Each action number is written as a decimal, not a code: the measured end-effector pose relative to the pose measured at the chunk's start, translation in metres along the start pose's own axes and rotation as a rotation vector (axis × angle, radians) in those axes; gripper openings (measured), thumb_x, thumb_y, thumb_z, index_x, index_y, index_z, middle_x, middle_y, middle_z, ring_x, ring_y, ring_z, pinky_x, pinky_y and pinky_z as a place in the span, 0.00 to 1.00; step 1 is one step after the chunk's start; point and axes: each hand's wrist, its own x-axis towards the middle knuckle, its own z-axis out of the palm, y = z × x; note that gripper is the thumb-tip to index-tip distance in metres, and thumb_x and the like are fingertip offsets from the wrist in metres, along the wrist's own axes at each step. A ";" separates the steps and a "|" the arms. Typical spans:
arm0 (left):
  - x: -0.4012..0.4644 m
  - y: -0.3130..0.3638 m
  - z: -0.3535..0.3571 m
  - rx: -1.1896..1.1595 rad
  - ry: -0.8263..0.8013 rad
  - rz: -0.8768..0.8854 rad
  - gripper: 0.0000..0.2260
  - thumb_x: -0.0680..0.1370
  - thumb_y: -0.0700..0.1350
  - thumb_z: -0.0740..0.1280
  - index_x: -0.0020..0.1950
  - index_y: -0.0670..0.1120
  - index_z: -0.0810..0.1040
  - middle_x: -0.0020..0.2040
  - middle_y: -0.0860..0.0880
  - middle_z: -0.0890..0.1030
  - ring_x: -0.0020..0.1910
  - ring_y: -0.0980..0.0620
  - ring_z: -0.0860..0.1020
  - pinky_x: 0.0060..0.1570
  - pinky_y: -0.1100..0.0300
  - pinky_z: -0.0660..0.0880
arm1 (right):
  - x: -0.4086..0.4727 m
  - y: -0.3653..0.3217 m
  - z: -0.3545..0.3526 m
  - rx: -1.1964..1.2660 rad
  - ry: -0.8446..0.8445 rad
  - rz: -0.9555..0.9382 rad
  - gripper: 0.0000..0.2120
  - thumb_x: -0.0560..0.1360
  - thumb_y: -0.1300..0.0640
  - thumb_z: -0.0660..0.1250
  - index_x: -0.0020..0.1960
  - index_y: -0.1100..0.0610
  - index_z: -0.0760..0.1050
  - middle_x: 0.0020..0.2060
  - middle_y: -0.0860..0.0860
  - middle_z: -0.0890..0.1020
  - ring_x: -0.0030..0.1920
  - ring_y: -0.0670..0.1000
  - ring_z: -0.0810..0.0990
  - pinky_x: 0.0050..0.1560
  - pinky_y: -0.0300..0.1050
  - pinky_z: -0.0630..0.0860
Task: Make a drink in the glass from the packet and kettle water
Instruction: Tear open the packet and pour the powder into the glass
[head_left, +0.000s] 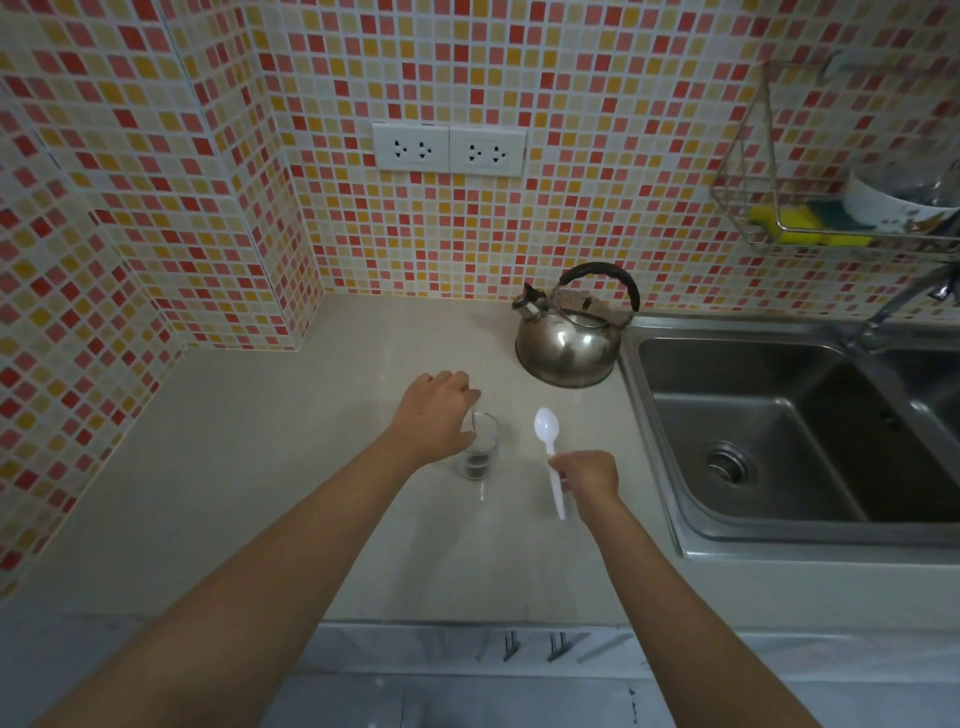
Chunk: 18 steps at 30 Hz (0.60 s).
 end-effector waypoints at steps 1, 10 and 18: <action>-0.001 0.000 0.001 -0.042 0.003 -0.017 0.24 0.73 0.55 0.67 0.67 0.47 0.73 0.60 0.47 0.76 0.57 0.47 0.75 0.57 0.54 0.70 | 0.003 0.004 0.002 -0.023 0.015 0.009 0.06 0.68 0.62 0.72 0.39 0.66 0.80 0.38 0.60 0.82 0.39 0.58 0.81 0.42 0.48 0.76; -0.006 -0.007 0.009 -0.185 0.004 -0.108 0.26 0.72 0.56 0.68 0.68 0.50 0.72 0.61 0.48 0.75 0.60 0.47 0.74 0.59 0.54 0.69 | 0.016 0.034 0.010 -0.102 0.031 -0.072 0.07 0.66 0.63 0.75 0.40 0.66 0.83 0.41 0.63 0.85 0.44 0.61 0.84 0.51 0.56 0.80; 0.001 -0.006 0.012 -0.228 0.034 -0.117 0.26 0.71 0.57 0.69 0.68 0.50 0.73 0.60 0.49 0.75 0.60 0.48 0.74 0.58 0.54 0.69 | 0.019 0.033 0.009 -0.145 0.069 -0.075 0.09 0.66 0.59 0.76 0.44 0.61 0.82 0.45 0.56 0.85 0.46 0.58 0.84 0.46 0.43 0.75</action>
